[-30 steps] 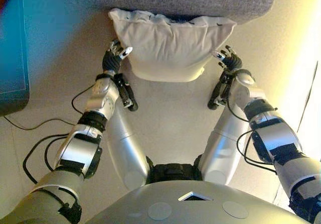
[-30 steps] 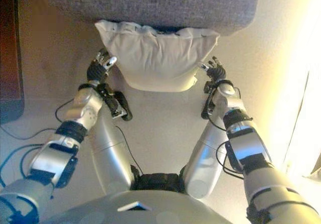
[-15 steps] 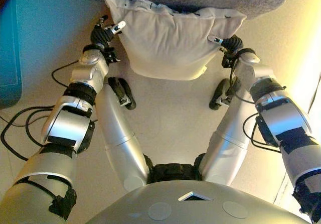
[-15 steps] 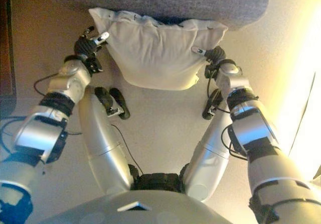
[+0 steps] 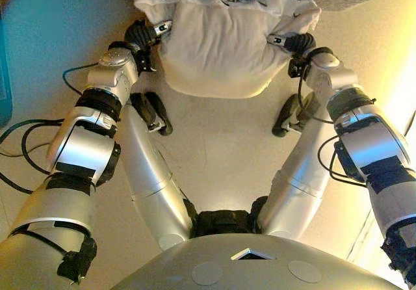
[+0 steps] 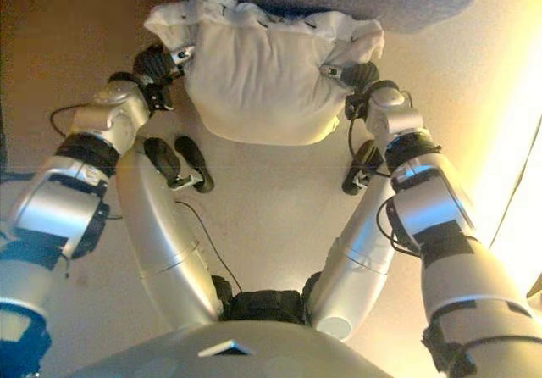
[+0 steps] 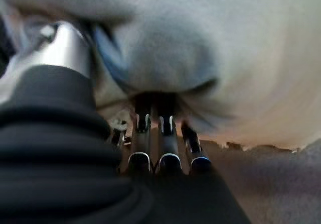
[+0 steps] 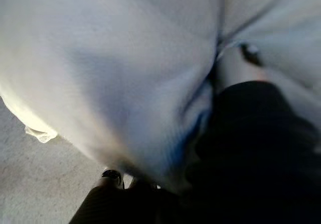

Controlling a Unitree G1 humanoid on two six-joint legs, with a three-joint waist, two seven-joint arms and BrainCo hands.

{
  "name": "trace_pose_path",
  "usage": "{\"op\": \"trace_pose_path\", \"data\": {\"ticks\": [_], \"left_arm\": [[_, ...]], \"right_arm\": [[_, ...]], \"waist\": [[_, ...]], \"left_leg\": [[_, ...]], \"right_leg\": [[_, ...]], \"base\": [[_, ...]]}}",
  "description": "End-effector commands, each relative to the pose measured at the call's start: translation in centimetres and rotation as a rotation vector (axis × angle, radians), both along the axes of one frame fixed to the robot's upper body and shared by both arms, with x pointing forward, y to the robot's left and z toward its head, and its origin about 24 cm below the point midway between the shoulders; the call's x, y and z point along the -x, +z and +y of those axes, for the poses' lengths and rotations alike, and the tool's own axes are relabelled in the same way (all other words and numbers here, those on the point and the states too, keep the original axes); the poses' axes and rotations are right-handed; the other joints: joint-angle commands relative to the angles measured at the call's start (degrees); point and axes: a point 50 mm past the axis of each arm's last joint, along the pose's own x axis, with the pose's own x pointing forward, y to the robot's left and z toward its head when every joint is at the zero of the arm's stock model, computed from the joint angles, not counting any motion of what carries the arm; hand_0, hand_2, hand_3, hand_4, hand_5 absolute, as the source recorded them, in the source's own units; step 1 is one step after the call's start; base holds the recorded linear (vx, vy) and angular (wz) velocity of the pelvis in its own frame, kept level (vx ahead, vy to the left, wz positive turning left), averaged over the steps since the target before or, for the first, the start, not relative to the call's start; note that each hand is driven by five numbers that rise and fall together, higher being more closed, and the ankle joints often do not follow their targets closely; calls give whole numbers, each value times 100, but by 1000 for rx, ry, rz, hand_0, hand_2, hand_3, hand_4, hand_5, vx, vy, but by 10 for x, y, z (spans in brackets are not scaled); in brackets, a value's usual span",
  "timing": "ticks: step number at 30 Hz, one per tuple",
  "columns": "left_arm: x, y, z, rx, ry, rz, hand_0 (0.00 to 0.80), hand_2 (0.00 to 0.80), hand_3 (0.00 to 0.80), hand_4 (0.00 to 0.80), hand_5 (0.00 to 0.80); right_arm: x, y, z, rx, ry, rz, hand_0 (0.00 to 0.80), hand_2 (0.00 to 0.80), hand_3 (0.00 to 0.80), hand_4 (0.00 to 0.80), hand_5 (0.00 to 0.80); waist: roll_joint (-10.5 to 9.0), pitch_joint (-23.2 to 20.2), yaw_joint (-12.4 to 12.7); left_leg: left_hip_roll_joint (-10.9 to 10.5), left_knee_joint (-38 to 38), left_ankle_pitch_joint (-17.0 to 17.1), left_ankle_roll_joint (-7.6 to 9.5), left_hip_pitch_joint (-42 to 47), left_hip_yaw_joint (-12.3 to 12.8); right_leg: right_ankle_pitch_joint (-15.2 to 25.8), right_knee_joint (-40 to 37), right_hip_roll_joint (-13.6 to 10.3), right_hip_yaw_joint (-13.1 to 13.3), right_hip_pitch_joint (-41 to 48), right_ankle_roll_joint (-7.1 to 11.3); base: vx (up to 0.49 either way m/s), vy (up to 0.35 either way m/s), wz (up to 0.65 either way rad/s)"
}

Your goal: Pick up the cushion and take it to the sofa

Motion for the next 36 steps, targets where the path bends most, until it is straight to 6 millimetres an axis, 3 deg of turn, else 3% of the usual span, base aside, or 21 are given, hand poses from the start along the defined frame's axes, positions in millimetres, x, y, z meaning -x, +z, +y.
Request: {"op": "trace_pose_path", "data": {"ticks": [1, 5, 11, 16, 19, 20, 26, 29, 33, 36], "left_arm": [[-1, 6, -52, 18, -189, -60, 800, 800, 800, 800, 800], [0, 12, -61, 96, -160, -116, 800, 800, 800, 800, 800], [6, 11, -54, 171, -95, -202, 800, 800, 800, 800, 800], [12, 8, -47, 223, 32, -289, 800, 800, 800, 800, 800], [18, 5, -43, 250, 46, -327, 800, 800, 800, 800, 800], [22, 4, -42, 242, 43, -339, 800, 800, 800, 800, 800], [45, -17, -36, 282, 11, -322, 800, 800, 800, 800, 800], [50, -22, -33, 325, 25, -294, 800, 800, 800, 800, 800], [65, -50, -22, 320, 95, -233, 800, 800, 800, 800, 800], [79, -70, -12, 355, 154, -176, 800, 800, 800, 800, 800]], "right_arm": [[-1, 4, 44, -53, 148, -47, 800, 800, 800, 800, 800], [3, 2, 51, -178, 153, -71, 800, 800, 800, 800, 800], [9, 3, 62, -312, 154, -148, 800, 800, 800, 800, 800], [17, 7, 64, -436, 170, -234, 800, 800, 800, 800, 800], [28, -2, 62, -449, 148, -264, 800, 800, 800, 800, 800], [33, -5, 60, -450, 132, -275, 800, 800, 800, 800, 800], [59, -31, 41, -475, 78, -259, 800, 800, 800, 800, 800], [60, -34, 40, -512, 93, -220, 800, 800, 800, 800, 800], [67, -41, 53, -555, 127, -194, 800, 800, 800, 800, 800], [77, -56, 58, -547, 136, -126, 800, 800, 800, 800, 800]], "waist": [[215, -57, -24], [175, -162, -30], [100, -532, -10], [47, -870, -12], [-21, -1003, -8], [-56, -1059, -11], [-238, -1506, 94], [-328, -1705, 149], [-388, -2058, 178], [-351, -2419, 297]], "left_leg": [[170, -235, -383, -160, 99, 78], [150, -535, -228, -138, 329, 139], [160, -1498, 129, -209, 1065, 318], [174, -3155, 708, -222, 2372, 670], [132, -4217, 1091, -172, 3334, 820], [55, -4740, 1426, -93, 3674, 896], [-183, -6361, 1770, -111, 5559, 1299], [-229, -6870, 1857, -135, 6218, 1281], [-326, -7543, 1953, -87, 7123, 1204], [-639, -8034, 1883, 4, 7819, 913]], "right_leg": [[453, -778, 30, -22, 112, -226], [619, -1103, 32, -123, 366, -198], [1016, -2129, 69, -467, 1132, -112], [1456, -3556, 209, -933, 2475, -29], [1681, -4456, 277, -1118, 3415, -12], [1980, -4957, 274, -1217, 3739, -71], [2262, -6563, 250, -1735, 5522, 41], [2404, -7158, 346, -1740, 6128, 128], [2563, -8031, 577, -1775, 6988, 242], [2609, -8605, 735, -1639, 7655, 265]], "base": [[41, 19, 1], [60, -7, 2], [50, -41, 7], [-10, 22, -8], [49, -17, -8], [63, -30, -1], [205, -29, 6], [167, -62, -1], [212, 19, -38], [258, 97, -57]]}}
